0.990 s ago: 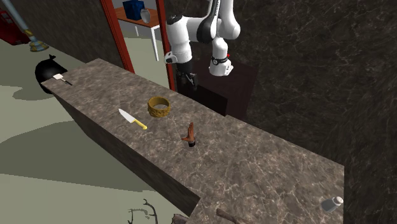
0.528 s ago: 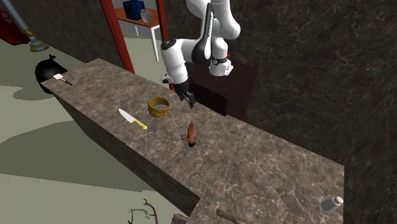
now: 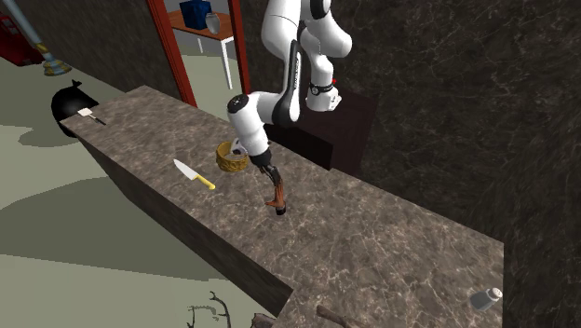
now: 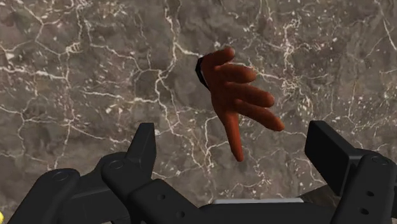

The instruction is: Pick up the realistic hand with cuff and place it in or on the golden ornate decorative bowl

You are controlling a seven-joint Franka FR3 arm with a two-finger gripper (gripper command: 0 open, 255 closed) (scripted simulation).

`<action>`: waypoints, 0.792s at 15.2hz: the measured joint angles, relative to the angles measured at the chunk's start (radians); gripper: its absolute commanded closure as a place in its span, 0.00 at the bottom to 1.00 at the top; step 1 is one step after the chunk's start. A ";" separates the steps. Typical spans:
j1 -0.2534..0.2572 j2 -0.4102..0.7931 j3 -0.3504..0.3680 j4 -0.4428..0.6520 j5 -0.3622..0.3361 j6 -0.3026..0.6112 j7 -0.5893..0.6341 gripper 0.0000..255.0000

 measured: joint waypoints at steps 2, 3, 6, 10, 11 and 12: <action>0.006 0.077 -0.003 0.080 0.001 -0.008 0.008 0.00; 0.011 0.127 -0.005 0.141 0.000 -0.021 0.013 0.00; 0.023 0.204 -0.007 0.215 0.000 -0.021 0.024 0.00; 0.031 0.248 -0.008 0.229 0.000 0.010 0.026 0.00; 0.034 0.258 -0.008 0.232 0.000 0.016 0.027 0.00; 0.036 0.263 -0.008 0.230 0.000 0.023 0.028 0.00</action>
